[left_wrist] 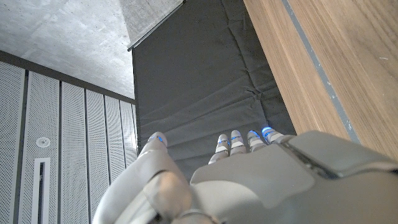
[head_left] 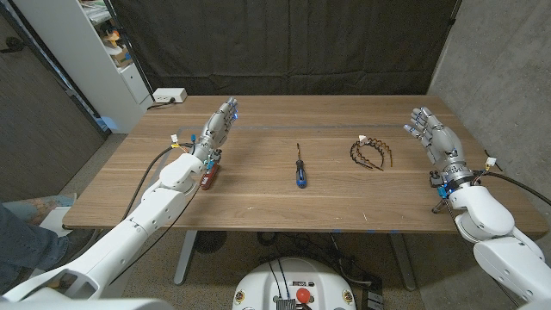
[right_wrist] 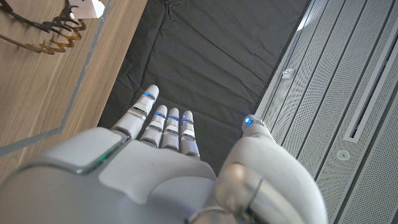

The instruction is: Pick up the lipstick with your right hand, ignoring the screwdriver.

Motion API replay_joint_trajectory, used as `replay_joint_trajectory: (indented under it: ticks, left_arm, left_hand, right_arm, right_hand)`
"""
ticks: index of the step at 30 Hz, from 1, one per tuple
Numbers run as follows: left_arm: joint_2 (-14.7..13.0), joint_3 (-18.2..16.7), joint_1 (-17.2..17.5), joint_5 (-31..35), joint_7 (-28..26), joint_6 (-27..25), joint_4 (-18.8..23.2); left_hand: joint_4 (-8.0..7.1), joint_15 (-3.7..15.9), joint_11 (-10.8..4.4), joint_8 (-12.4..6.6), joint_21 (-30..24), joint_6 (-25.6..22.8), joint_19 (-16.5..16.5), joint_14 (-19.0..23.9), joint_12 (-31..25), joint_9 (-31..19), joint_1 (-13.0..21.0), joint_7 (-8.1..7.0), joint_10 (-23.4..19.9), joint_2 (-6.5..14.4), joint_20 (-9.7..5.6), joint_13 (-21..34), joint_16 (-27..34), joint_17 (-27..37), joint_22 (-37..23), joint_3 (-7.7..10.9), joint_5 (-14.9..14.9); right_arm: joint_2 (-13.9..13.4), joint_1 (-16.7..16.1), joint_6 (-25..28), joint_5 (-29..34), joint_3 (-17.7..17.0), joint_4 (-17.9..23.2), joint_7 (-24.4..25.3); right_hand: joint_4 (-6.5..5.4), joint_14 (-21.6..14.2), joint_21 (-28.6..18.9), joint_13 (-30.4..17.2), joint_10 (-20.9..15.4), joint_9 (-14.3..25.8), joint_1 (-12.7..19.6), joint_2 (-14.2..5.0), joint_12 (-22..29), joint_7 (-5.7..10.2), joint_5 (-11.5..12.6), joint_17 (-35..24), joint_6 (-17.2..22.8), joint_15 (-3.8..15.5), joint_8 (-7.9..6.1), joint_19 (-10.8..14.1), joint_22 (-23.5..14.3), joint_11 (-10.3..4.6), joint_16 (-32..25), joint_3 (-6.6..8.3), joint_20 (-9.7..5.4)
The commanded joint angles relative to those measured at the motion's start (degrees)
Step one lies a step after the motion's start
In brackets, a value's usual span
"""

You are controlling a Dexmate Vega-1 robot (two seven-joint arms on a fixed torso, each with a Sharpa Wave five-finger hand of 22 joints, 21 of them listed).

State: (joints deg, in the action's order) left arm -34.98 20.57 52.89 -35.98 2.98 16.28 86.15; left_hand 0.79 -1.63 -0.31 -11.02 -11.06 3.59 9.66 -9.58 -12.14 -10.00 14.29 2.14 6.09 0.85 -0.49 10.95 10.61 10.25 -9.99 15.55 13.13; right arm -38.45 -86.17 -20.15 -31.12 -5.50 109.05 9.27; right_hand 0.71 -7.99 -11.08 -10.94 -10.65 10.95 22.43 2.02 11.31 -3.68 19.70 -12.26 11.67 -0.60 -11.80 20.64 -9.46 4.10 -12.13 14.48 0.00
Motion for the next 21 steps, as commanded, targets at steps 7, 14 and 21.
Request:
replay_joint_trajectory:
  ticks: [7, 14, 21]
  left_arm:
    - [-0.34, 0.02, 0.44, 0.25, 0.05, -0.07, 0.76]
    - [-0.26, -0.04, 0.68, 0.22, -0.18, 0.02, 0.94]
    - [-0.32, 0.02, 0.59, 0.33, -0.18, -0.07, 1.13]
  left_hand:
    - [0.57, 0.06, -0.11, 0.18, -0.19, -0.32, 2.17, -0.17, 0.02, -0.21, 0.36, 0.09, -0.26, 0.19, -0.15, 0.09, 0.13, 0.16, -0.34, 0.01, -0.08]
    - [0.61, 0.04, -0.01, 0.18, -0.18, -0.35, 2.23, -0.26, 0.04, -0.21, 0.36, 0.06, -0.22, 0.21, -0.12, 0.09, 0.10, 0.16, -0.34, -0.02, -0.11]
    - [0.71, -0.14, 0.47, 0.14, -0.23, -0.55, 2.15, -0.17, 0.00, -0.21, 0.35, 0.27, -0.37, 0.27, -1.00, 0.08, 0.14, 0.16, -0.34, -0.06, -0.17]
  right_arm:
    - [1.26, -3.41, -0.29, 0.74, -2.56, 1.66, 0.06]
    - [2.19, -4.14, -0.54, 1.46, -3.12, 1.99, 0.48]
    - [2.66, -4.47, -0.80, 1.94, -3.36, 2.01, 0.21]
  right_hand:
    - [0.53, -0.77, -0.24, 0.02, -0.50, 0.01, 0.96, -0.13, 0.22, 0.30, -0.11, 0.06, 0.27, 0.04, 0.13, 0.46, -0.27, 0.03, -0.30, 0.11, -0.17]
    - [0.64, -0.76, -0.20, 0.02, -0.42, 0.01, 1.07, -0.10, 0.16, 0.35, -0.16, 0.09, -0.04, 0.05, 0.28, 0.45, -0.27, -0.10, -0.25, 0.10, -0.14]
    - [0.72, -0.85, -0.19, 0.02, -0.44, 0.00, 1.14, -0.11, 0.13, 0.38, -0.20, 0.09, -0.25, 0.20, 0.37, 0.52, -0.27, -0.02, -0.27, 0.10, -0.12]
